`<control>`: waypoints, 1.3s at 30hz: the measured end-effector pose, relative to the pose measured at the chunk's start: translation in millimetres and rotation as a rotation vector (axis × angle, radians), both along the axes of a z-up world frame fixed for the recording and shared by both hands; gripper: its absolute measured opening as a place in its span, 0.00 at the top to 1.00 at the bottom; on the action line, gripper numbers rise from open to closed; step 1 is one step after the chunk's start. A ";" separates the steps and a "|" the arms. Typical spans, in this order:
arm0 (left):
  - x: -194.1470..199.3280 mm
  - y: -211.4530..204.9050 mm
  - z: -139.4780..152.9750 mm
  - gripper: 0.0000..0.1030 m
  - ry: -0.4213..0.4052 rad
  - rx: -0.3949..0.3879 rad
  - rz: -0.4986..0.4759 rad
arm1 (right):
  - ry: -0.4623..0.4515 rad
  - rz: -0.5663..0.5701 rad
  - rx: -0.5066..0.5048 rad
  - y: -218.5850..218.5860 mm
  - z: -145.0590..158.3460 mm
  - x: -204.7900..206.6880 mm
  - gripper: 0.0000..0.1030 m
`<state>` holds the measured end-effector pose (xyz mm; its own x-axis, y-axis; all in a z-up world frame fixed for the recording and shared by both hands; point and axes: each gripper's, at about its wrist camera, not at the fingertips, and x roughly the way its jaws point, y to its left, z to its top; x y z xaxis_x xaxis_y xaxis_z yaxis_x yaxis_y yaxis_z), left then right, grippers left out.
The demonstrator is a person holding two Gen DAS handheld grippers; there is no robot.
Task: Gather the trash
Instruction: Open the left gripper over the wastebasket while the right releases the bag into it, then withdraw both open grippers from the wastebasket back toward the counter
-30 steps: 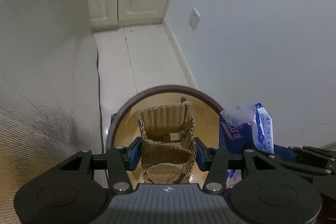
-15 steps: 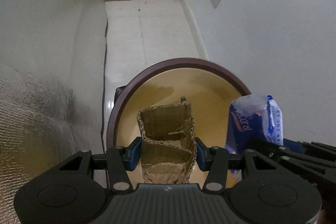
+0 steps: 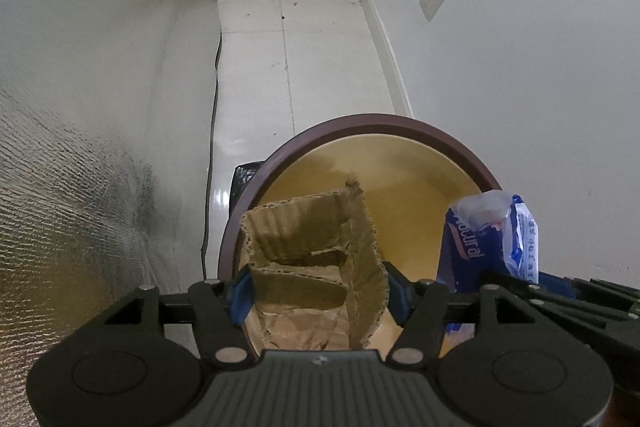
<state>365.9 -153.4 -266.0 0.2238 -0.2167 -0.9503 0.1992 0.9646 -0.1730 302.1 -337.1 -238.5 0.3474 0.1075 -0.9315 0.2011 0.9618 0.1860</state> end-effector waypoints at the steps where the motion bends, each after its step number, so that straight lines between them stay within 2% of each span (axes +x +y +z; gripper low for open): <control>1: -0.1 -0.1 -0.1 0.32 0.002 0.004 0.001 | 0.000 0.000 0.001 -0.2 -0.1 -0.5 0.67; 8: 0.8 -0.5 -4.1 0.17 0.005 0.030 -0.005 | 0.010 0.003 -0.002 0.6 -6.5 0.1 0.65; 10: 0.8 -1.1 -5.7 0.14 0.010 0.037 -0.007 | 0.015 0.002 0.000 0.6 -8.1 0.7 0.61; 15: 0.7 -2.7 -8.1 0.12 0.018 0.049 -0.015 | 0.021 0.009 -0.007 2.4 -9.8 0.7 0.52; 30: -0.4 -4.1 -15.9 0.05 0.051 0.066 -0.045 | 0.026 0.008 -0.019 -2.6 -11.5 -8.6 0.51; 36: -7.6 -0.2 -16.5 0.00 0.064 0.068 -0.032 | 0.026 0.012 -0.024 -3.6 -10.1 -10.7 0.47; 39: -11.8 2.0 -16.0 0.00 0.059 0.078 -0.031 | 0.024 0.008 -0.029 -4.7 -8.3 -12.3 0.42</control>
<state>354.1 -151.4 -281.9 0.1615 -0.1477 -0.9757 0.2207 0.9691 -0.1102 289.9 -341.8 -246.8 0.3242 0.0827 -0.9424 0.1975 0.9683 0.1529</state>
